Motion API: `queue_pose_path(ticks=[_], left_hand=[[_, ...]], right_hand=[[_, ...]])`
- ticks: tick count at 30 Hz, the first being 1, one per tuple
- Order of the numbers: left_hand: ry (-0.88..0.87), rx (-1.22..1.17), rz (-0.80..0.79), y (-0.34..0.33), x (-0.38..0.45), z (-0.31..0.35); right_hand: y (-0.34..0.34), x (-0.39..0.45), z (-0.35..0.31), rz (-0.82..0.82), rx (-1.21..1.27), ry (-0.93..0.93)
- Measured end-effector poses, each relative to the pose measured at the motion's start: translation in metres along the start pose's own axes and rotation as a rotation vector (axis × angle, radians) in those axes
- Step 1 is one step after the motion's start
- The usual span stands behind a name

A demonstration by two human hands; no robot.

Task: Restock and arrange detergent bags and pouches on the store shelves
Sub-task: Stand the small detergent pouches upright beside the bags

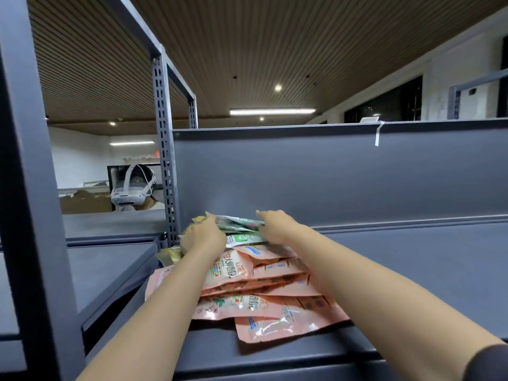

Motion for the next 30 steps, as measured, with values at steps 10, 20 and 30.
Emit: queue_pose_path(ticks=[10,20,30], left_hand=[[-0.018,0.165,0.222,0.004,-0.003,0.004],[-0.152,0.228,0.636,0.035,-0.046,0.01],[-0.174,-0.198,0.835,0.074,-0.111,0.009]], right_hand=[[0.001,-0.002,0.014,0.243,0.084,-0.041],[0.06,-0.062,0.036,0.584,0.568,-0.005],[0.069,-0.129,0.064,0.539,0.608,-0.081]])
Point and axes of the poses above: each hand's wrist, its own x-axis towards the middle knuckle, its own y-axis out of the back of the hand, z = x × y, the point moved 2 cm from there along x, towards the middle knuckle, and after that the axes turned 15 degrees about x, right-handed, at the moved point
